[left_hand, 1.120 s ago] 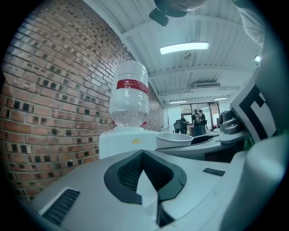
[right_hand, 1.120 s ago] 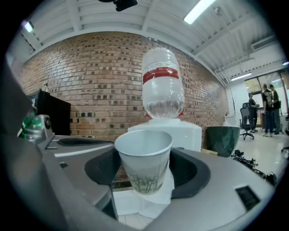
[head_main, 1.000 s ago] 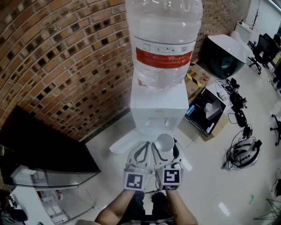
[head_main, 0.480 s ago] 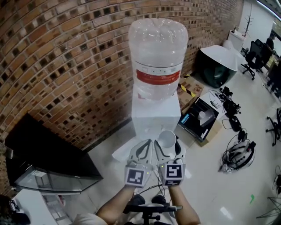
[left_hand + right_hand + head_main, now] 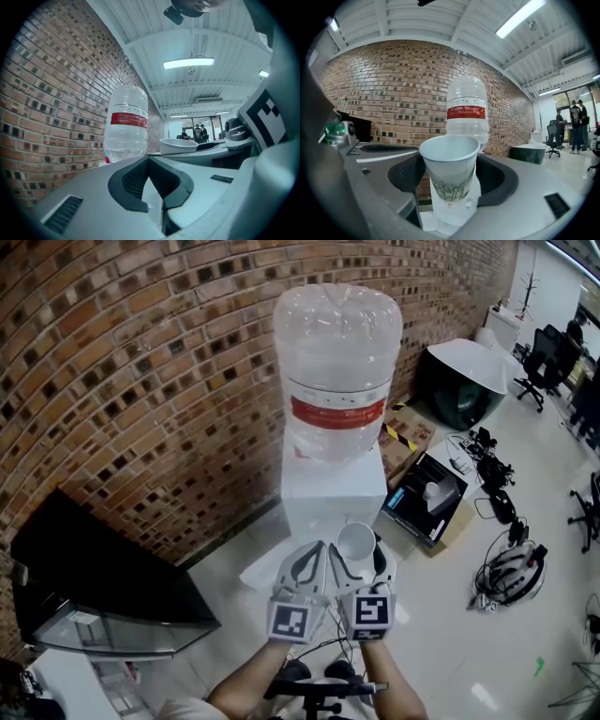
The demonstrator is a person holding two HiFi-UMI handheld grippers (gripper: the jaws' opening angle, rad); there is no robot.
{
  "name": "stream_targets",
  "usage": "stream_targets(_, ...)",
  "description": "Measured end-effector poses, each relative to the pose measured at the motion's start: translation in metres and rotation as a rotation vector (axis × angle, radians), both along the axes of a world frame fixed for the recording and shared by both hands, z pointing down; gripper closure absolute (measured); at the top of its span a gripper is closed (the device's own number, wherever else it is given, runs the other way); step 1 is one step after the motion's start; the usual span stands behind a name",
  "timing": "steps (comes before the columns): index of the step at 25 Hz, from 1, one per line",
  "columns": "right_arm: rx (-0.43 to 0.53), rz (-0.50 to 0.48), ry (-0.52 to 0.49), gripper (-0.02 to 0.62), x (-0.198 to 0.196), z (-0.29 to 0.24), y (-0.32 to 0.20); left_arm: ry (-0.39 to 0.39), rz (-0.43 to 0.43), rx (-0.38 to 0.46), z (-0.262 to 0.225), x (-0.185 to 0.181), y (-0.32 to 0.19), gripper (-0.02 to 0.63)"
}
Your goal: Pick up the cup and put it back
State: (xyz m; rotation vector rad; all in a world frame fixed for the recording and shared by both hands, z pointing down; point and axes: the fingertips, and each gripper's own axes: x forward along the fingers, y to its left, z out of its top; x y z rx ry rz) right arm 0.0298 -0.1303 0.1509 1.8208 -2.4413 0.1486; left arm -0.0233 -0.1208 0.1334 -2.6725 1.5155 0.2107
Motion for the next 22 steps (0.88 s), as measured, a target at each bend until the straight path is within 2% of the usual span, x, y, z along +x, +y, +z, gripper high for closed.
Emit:
stream_targets(12,-0.036,0.003,0.017,0.256,0.007,0.043,-0.019,-0.016,-0.02,-0.035,0.032,0.004,-0.021,0.612)
stream_targets(17,-0.049,-0.004,0.021,0.256,0.009,0.095,-0.027,-0.032,-0.019,-0.044,0.084,0.008,-0.03,0.612)
stream_targets(22,-0.04,-0.011,0.027,0.256,0.007,0.174,-0.033,-0.046,-0.024,-0.045,0.163,0.006,-0.034,0.612)
